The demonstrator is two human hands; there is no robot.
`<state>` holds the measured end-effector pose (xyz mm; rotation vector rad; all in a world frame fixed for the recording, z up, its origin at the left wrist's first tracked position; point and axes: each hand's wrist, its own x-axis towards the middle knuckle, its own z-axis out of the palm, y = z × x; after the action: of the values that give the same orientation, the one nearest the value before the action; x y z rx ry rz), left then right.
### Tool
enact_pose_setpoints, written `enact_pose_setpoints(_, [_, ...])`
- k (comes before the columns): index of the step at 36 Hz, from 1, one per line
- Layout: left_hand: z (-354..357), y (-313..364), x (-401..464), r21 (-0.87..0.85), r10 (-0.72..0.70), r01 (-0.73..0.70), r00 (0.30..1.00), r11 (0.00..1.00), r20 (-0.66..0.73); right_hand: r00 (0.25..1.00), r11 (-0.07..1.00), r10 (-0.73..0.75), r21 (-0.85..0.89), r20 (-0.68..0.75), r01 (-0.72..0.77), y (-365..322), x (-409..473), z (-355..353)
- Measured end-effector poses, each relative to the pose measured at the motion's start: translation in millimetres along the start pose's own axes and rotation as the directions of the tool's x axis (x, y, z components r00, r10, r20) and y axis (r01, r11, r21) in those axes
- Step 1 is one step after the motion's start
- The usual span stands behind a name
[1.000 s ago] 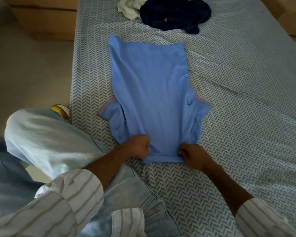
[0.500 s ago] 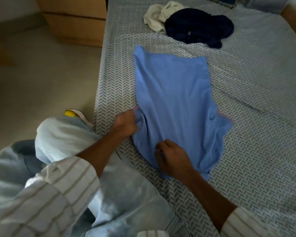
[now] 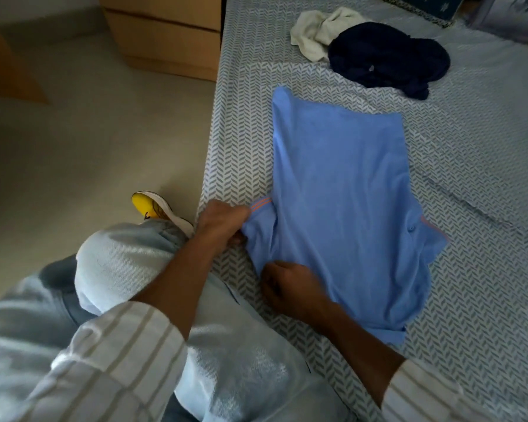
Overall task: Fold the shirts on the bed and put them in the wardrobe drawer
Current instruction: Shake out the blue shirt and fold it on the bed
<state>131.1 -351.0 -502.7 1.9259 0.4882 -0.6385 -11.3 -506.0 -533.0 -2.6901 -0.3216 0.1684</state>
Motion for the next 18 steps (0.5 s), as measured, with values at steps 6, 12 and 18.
enact_pose_setpoints(6, [-25.4, -18.3, -9.4, 0.169, 0.084, -0.066, 0.992, 0.983, -0.098, 0.995, 0.999, -0.039, 0.025, 0.096, 0.036, -3.0, 0.1, 8.4])
enact_pose_setpoints(12, [-23.8, -21.1, -3.1, 0.397, 0.045, -0.006, 0.995, 0.918, -0.089, 0.994, 0.998, -0.030, 0.049, 0.106, 0.024, -3.3, 34.6, -11.8])
enact_pose_setpoints(18, [-16.4, -18.5, -2.5, 0.246, -0.050, 0.066, 0.996, 0.967, -0.073, 0.988, 0.998, 0.060, 0.012, -0.139, -0.059, 7.2, 116.3, -47.3])
